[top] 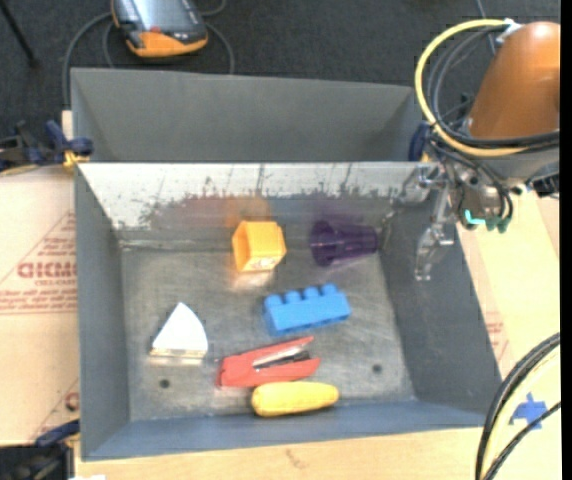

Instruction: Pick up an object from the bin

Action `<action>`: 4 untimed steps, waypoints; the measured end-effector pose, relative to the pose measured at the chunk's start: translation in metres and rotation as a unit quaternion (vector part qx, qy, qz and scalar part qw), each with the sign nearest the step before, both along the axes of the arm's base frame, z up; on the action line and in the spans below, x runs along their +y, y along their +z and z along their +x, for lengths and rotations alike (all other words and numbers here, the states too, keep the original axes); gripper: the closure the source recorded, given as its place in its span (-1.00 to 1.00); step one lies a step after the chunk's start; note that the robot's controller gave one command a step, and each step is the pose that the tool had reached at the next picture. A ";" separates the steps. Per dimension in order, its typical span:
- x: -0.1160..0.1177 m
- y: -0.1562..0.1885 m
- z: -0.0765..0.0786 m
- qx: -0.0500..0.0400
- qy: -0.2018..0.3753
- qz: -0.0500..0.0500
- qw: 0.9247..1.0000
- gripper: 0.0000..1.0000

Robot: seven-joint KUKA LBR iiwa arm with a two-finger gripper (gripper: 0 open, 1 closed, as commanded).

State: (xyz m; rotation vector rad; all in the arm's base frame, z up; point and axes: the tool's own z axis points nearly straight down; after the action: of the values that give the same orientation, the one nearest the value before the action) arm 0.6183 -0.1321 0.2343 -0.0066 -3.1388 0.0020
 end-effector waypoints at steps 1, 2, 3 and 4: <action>0.000 0.005 0.002 -0.004 0.001 -0.001 1.000 -1.00; 0.001 -0.035 -0.001 -0.008 0.003 -0.002 1.000 -1.00; 0.033 -0.097 -0.045 -0.005 -0.053 0.000 0.999 -1.00; 0.050 -0.145 -0.051 -0.003 -0.047 0.000 0.999 -1.00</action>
Offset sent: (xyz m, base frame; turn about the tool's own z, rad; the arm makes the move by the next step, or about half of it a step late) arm -0.0160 0.0032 -0.1643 -0.0268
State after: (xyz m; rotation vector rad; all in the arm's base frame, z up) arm 0.5673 -0.0822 0.0896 -0.1544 -3.1404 0.0017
